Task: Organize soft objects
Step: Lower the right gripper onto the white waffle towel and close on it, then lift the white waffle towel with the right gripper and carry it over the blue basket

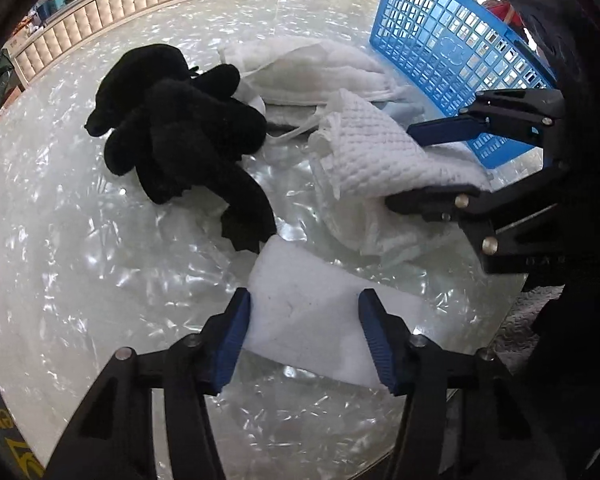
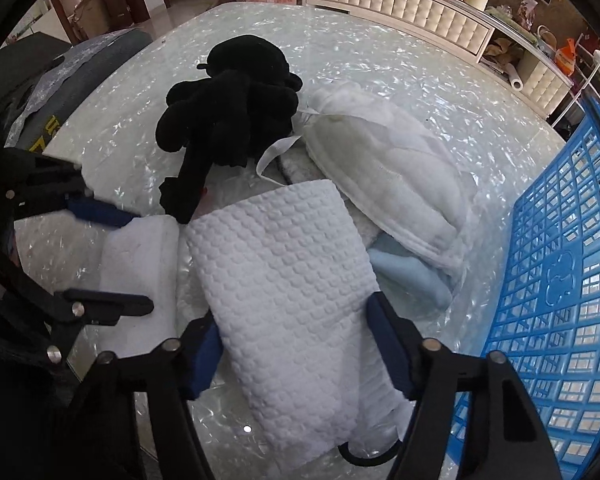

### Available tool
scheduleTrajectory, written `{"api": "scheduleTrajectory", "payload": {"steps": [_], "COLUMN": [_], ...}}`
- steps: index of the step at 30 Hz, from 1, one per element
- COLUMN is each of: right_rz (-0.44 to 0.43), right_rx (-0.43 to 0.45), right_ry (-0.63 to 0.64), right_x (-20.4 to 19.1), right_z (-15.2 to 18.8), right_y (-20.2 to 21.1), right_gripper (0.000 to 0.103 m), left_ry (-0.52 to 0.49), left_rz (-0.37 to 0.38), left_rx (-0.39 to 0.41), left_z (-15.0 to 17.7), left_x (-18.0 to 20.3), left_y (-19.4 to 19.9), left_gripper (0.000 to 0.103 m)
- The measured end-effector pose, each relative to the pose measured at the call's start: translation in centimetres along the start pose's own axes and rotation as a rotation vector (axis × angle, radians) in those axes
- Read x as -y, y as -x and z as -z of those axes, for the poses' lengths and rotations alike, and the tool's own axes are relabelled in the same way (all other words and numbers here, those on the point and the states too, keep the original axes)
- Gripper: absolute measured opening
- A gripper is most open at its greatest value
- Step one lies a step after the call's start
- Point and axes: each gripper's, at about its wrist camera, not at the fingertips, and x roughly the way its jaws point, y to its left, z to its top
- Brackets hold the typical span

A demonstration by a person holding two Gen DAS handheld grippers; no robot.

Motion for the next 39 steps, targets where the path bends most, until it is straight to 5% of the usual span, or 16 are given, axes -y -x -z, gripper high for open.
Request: {"api": "scheduleTrajectory", "payload": {"steps": [6,9,19,39], "right_rz": [-0.013,-0.003,-0.004,0.030], "right_rx": [0.023,0.043,0.096,0.190], "right_ry": [0.012,0.009,-0.001,-0.005], "right_x": [-0.3,-0.2,0.0,-0.7], "right_z": [0.4,0.7,1.1,0.9], "right_y": [0.6,1.3,2.5,7.9], "right_gripper": [0.035,0.016,0.012,0.011], "left_ry": [0.018,0.038,0.032,0.077], "left_rz": [-0.038,-0.038,-0.043,-0.105], "left_rx": [0.034,0.062,0.080,0.251], "left_z": [0.7,0.8,0.8,0.8], "left_x": [0.0,0.1,0.5,0.8], "left_y": [1.3,2.4,3.0,11.3], "left_gripper": [0.027,0.024,0.012,0.011]}}
